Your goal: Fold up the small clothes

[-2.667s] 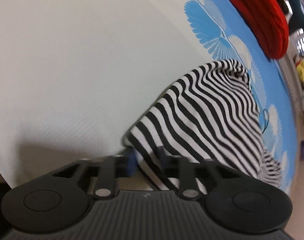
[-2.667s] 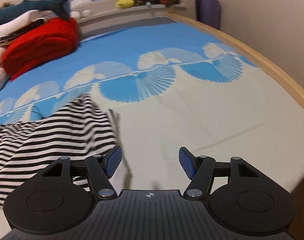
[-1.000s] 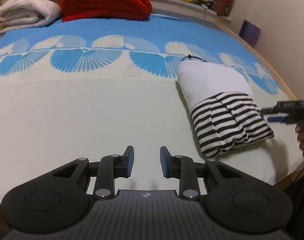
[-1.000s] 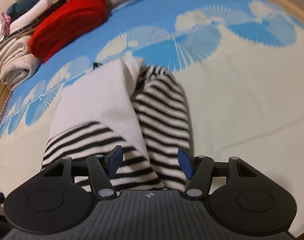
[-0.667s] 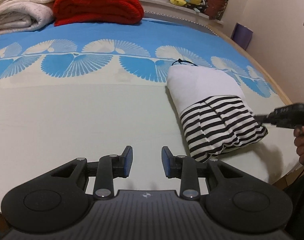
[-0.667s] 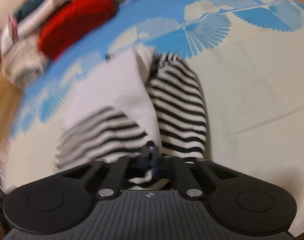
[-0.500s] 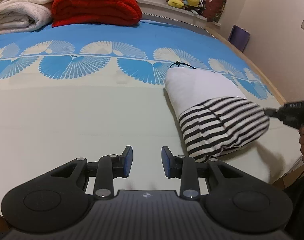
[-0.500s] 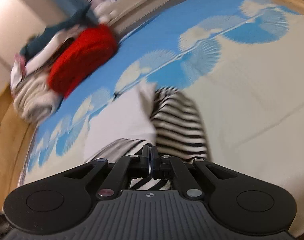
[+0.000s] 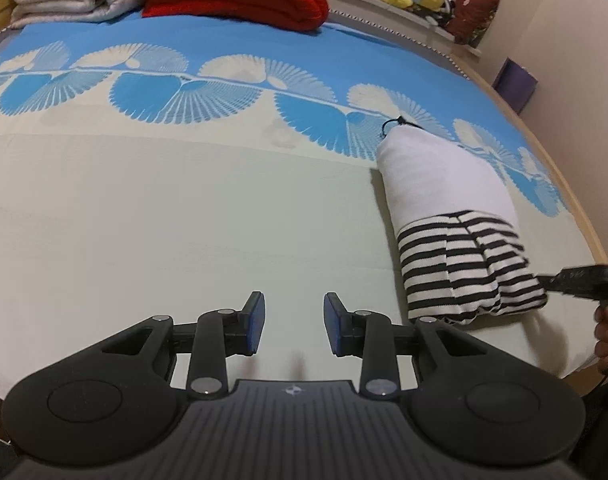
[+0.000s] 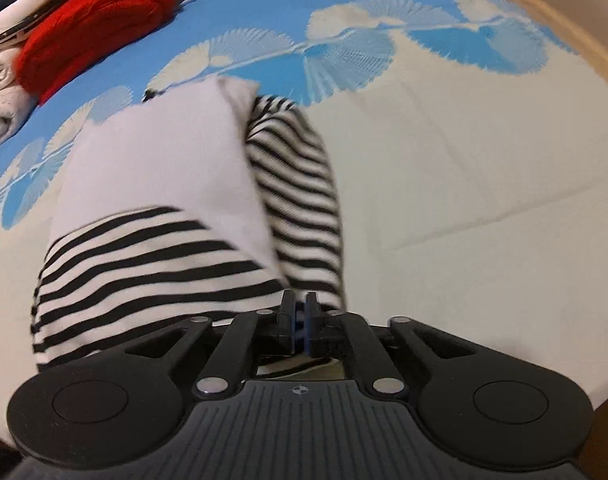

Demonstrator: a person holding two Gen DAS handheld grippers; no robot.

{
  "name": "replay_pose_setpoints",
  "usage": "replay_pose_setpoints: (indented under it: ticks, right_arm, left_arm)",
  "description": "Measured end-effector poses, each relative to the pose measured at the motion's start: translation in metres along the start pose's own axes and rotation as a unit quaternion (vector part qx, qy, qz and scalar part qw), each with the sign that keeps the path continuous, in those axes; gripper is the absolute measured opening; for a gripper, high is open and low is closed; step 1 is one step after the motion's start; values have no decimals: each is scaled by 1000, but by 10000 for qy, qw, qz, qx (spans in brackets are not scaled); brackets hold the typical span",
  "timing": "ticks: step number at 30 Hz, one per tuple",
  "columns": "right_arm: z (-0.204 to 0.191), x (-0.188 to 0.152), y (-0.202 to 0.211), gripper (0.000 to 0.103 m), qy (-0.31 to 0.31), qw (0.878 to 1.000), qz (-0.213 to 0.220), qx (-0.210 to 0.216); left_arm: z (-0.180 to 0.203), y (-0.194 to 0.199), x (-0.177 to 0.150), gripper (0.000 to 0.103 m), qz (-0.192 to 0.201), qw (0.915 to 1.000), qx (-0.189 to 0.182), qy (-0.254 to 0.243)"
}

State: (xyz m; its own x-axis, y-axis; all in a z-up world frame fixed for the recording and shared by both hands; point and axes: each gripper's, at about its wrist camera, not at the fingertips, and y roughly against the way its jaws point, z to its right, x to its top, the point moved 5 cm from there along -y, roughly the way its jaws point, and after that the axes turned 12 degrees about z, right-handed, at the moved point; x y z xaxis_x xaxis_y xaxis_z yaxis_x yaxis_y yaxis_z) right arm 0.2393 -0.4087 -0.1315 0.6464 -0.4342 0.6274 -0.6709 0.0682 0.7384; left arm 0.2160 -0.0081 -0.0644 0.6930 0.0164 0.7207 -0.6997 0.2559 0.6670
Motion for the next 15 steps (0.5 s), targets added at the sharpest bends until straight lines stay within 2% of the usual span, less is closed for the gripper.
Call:
replay_pose_setpoints:
  ticks: [1,2,3,5,6,8,12,15]
  right_arm:
    - [2,3,2,21,-30,9999,119,-27]
    - [4,6,9,37,-64,9994,327,-26]
    - [5,10,17,49,-85,9983,582,9]
    - [-1,17,28,53,-53,9950,972,226]
    - [-4,17,29,55,-19,9945,987,358]
    - [-8,11,20,57,80,9961,733,476]
    - [-7,-11,-12,57,391,9989,-242,130]
    - [-4,-12,-20,57,396,9984,-402,-45]
  left_arm:
    - [0,-1,-1,40,-23,10000,29,-14]
    - [1,-2,-2,41,-42,10000,51,-38]
    - [3,-3,-3,44,-57,9999,74,-60]
    - [7,-6,-5,45,-89,9998,112,-125]
    - [9,-8,-6,45,-109,9997,126,-153]
    - [13,-11,-9,45,-155,9995,152,-228]
    - [23,-18,-13,50,-218,9989,221,-359]
    - [30,-21,-15,55,-218,9985,231,-447]
